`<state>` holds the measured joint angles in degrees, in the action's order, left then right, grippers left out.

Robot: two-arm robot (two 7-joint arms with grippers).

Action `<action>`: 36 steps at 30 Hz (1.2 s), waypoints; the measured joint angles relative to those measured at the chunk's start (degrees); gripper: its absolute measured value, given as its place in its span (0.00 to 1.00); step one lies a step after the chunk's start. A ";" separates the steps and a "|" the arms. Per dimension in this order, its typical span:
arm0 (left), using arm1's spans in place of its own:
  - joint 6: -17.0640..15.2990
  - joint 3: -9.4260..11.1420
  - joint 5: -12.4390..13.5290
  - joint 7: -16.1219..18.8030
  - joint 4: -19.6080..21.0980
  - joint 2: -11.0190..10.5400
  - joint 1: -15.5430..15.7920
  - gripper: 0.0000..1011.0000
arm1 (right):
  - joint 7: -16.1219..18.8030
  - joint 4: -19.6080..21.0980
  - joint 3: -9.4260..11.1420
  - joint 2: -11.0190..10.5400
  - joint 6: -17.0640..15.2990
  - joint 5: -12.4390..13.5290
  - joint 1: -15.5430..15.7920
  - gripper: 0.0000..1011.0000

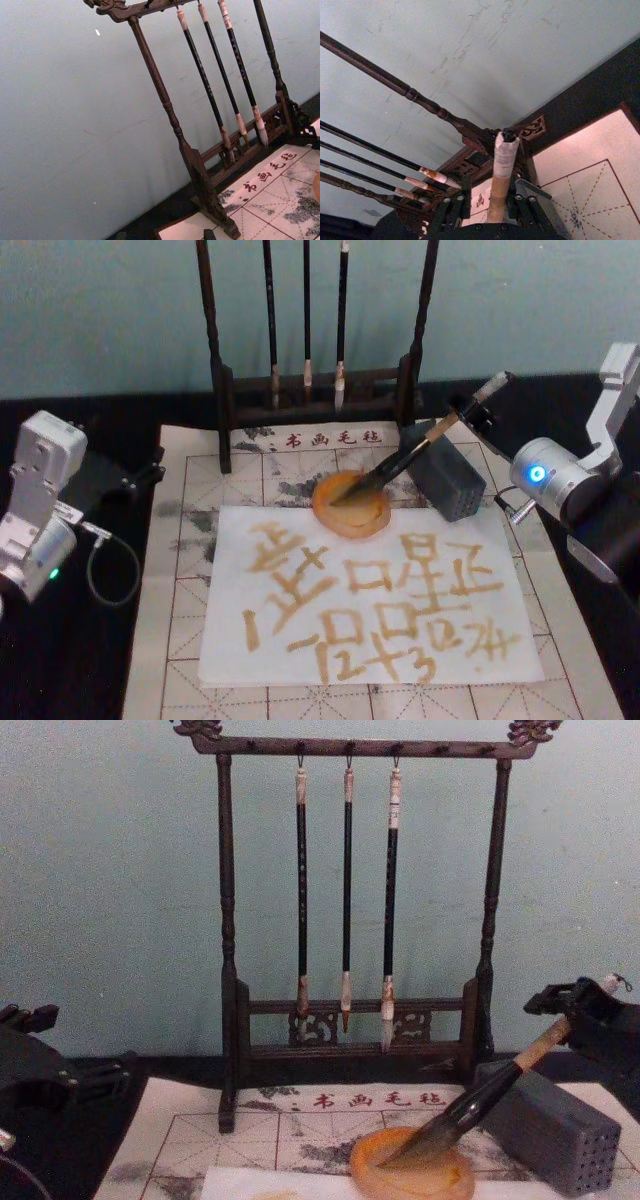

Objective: Pick up the brush from the inkstone, write on the paper, then place the brush back to its original position.

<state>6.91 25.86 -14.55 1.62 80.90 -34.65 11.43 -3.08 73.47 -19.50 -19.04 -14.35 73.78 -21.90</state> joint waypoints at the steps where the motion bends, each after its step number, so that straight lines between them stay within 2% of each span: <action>1: 0.00 0.00 0.00 0.00 0.00 0.00 0.00 0.99 | 0.01 0.01 0.01 0.00 -0.01 -0.01 0.00 0.45; 3: 0.00 0.00 0.00 0.00 0.00 0.00 0.00 0.99 | 0.01 0.01 0.02 0.00 -0.02 -0.01 0.01 0.48; 9: 0.00 0.00 0.00 0.00 0.00 0.00 0.00 0.99 | 0.04 0.02 0.05 0.00 -0.06 -0.03 0.05 0.71; 10: 0.00 0.00 0.00 0.00 0.00 0.00 0.00 0.99 | 0.04 0.02 0.05 0.00 -0.06 -0.03 0.05 0.71; 16: 0.00 0.00 0.00 0.00 0.00 0.00 0.00 0.99 | 0.08 0.02 0.05 0.00 -0.07 -0.06 0.07 0.90; 20: 0.00 0.00 0.00 0.00 0.00 0.00 0.00 0.99 | 0.09 0.02 0.04 0.00 -0.07 -0.07 0.06 0.99; 32: 0.00 0.00 0.00 0.00 0.00 0.00 0.00 0.99 | 0.11 0.03 0.01 -0.05 -0.04 -0.05 0.07 0.99; 36: 0.00 0.00 0.00 0.00 0.00 0.00 0.00 0.99 | 0.30 0.84 -0.02 -0.79 -0.01 0.97 0.52 0.99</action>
<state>6.91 25.86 -14.55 1.62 80.90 -34.64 11.43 -2.78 74.32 -19.51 -19.84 -14.36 74.75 -21.38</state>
